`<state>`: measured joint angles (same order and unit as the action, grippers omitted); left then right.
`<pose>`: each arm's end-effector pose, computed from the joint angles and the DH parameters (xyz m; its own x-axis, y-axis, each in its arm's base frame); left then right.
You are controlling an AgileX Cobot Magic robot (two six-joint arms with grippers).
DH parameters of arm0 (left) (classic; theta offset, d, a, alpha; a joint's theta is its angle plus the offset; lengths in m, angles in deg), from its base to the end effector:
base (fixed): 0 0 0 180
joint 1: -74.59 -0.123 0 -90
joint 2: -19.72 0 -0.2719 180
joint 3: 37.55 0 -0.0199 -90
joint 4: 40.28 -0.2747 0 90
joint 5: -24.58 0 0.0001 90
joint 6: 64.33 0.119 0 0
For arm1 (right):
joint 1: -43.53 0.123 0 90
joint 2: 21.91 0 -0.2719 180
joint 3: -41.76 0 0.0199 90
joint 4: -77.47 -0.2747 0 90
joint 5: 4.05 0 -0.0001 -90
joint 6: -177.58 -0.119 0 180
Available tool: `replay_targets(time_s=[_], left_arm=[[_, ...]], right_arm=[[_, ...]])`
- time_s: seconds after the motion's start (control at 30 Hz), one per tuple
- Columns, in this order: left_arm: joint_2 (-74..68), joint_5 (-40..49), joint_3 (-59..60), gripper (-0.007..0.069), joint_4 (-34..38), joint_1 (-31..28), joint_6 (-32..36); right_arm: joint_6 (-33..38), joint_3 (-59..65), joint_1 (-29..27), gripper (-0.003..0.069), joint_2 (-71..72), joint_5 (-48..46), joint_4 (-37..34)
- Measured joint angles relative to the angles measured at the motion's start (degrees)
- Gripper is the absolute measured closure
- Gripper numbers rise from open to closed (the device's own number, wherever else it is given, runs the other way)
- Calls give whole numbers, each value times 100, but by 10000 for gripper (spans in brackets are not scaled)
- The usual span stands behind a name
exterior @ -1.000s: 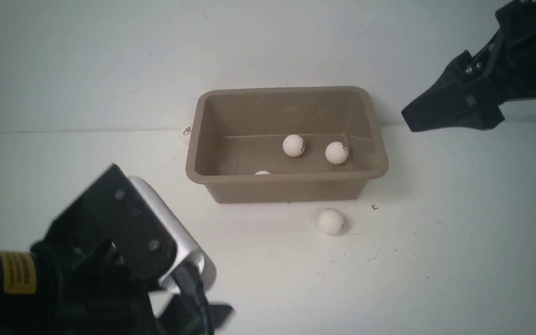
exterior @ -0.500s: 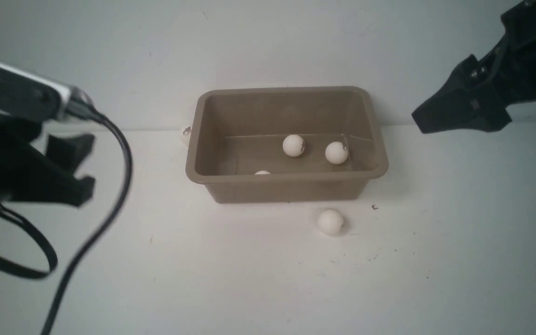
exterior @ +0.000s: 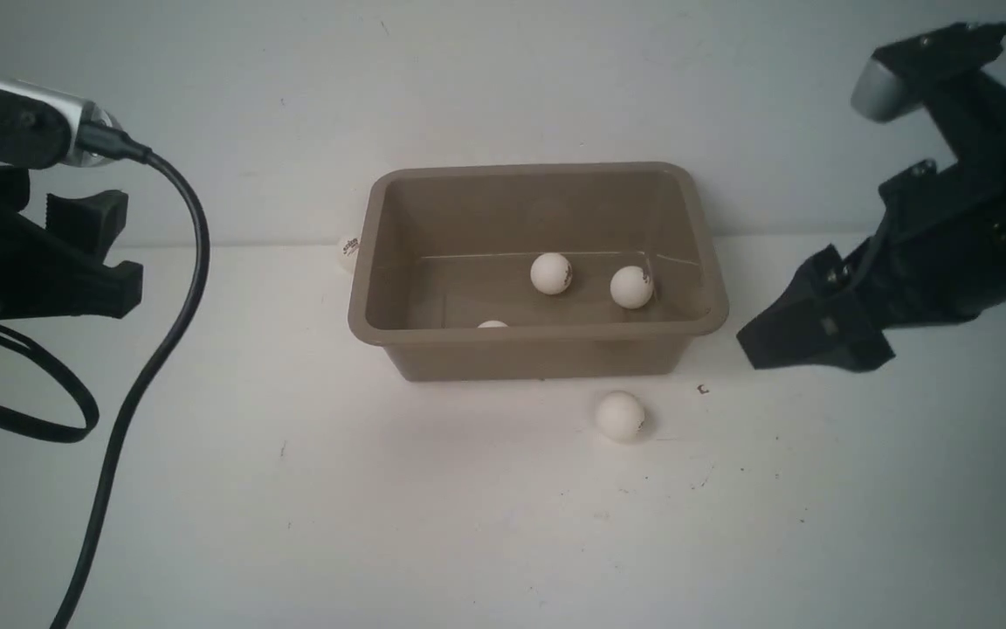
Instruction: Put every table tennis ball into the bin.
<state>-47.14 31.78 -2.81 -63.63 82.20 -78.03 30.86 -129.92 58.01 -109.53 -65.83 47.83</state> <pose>0.2774 -0.0311 0.3000 -0.2915 0.2050 -0.9343 0.1354 0.9758 0.1719 0.2876 0.1279 0.2895 -0.7007 -0.4716 -0.5354 -0.6606 0.7124 0.2369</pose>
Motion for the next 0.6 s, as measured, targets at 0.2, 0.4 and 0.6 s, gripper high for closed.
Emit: replay_targets(time_s=[0.2,0.4,0.6], left_arm=[[0,5,0,209,-6,0,0],[0,41,0,209,-6,0,0],[0,48,0,209,-6,-2,0]], right_arm=[[380,698,0,69,-300,719,-792],[452,923,0,69,-551,1280,-1111],[579,923,0,69,-942,1599,-1144]])
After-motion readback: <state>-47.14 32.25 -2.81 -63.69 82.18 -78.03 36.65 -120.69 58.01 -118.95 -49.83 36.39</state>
